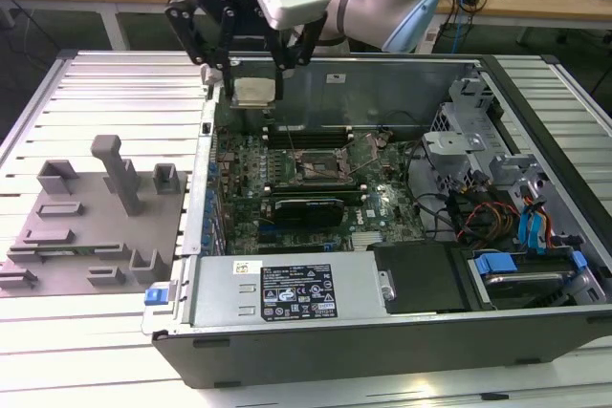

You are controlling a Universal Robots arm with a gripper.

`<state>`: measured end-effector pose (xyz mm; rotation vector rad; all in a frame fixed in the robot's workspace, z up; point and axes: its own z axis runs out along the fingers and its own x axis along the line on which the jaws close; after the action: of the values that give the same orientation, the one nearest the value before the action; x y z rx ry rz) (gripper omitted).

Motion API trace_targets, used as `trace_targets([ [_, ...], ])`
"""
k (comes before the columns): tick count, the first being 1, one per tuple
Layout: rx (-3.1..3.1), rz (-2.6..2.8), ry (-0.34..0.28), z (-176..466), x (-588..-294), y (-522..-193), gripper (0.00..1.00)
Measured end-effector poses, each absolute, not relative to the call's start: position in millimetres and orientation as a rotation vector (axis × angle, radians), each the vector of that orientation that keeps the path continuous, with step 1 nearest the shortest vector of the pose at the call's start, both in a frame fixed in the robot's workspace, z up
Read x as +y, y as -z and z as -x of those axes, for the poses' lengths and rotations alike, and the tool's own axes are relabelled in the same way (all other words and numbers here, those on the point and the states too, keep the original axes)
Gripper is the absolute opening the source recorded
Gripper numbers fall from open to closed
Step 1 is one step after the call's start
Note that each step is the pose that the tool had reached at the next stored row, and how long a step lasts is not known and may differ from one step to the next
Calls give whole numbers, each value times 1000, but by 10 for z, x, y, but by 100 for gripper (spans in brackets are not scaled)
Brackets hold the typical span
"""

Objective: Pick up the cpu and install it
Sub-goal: 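Pick up the cpu and move it towards the insertion slot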

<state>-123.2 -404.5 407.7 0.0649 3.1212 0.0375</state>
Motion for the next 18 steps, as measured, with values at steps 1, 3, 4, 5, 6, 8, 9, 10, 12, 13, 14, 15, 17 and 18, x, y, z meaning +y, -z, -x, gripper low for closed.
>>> trace_targets([
  [1,3121,-65,-37,1180,-4045,-4077,55],
  [3,3121,-65,-37,1133,-4045,-4077,55],
  [4,3121,-65,-37,1126,-4045,-4078,55],
  [5,3121,-65,-37,1125,-4046,-4077,55],
  [6,3121,-65,-37,1125,-4045,-4077,55],
  [8,3121,-65,-37,1123,-4045,-4077,55],
  [9,3121,-65,-38,1123,-4045,-4075,55],
  [10,3121,-65,-38,1121,-4045,-4062,55],
  [12,3121,-65,-38,1116,-4045,-4019,55],
  [13,3122,-65,-38,1112,-4045,-3997,55],
  [14,3122,-65,-37,1108,-4045,-3971,55],
  [15,3123,-65,-37,1105,-4045,-3954,55],
  [17,3124,-65,-37,1094,-4045,-3897,55],
  [18,3125,-65,-37,1090,-4045,-3874,55],
])
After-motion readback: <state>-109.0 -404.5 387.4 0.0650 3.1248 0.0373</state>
